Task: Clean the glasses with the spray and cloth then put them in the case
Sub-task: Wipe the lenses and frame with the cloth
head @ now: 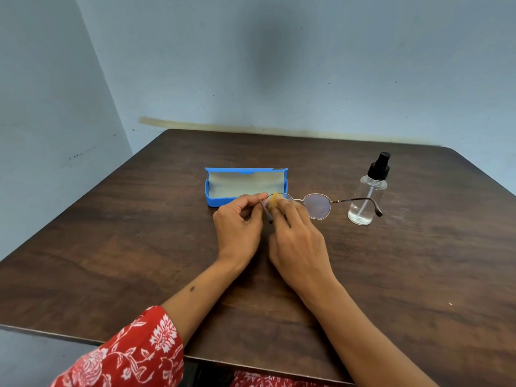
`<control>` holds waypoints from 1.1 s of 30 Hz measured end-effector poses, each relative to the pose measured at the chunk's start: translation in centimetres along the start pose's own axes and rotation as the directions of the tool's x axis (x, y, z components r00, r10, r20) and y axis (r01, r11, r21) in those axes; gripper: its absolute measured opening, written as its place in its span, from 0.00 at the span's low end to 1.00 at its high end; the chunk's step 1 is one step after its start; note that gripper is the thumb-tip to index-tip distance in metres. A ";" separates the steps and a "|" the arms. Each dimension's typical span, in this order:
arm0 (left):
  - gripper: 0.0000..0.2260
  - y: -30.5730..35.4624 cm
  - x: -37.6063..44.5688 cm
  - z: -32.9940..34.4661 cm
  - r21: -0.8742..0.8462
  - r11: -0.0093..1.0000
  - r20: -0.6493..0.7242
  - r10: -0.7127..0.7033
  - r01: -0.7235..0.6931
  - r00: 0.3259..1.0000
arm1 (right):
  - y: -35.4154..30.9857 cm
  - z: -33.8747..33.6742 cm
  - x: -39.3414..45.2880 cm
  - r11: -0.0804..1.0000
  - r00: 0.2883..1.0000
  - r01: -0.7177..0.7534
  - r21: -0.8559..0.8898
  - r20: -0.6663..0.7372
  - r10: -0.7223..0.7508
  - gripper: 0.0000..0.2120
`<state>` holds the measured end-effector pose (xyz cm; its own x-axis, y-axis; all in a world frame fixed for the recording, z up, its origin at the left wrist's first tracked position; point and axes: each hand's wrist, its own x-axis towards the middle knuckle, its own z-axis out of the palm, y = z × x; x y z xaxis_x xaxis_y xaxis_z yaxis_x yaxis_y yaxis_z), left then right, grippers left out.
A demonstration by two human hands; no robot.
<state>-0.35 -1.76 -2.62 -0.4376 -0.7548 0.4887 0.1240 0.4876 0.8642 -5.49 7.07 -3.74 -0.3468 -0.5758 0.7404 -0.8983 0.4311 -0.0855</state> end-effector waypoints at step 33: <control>0.08 -0.1 0.0 0.1 -0.010 1.000 -0.005 -0.004 0.004 1.000 | 0.3 -0.1 0.4 0.997 0.998 -0.067 0.040 0.024 0.066 0.20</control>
<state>-0.51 -1.77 -2.75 -0.4336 -0.7590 0.4857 0.1312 0.4801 0.8673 -5.92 7.02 -3.43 -0.4117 -0.5627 0.7169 -0.8831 0.4405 -0.1614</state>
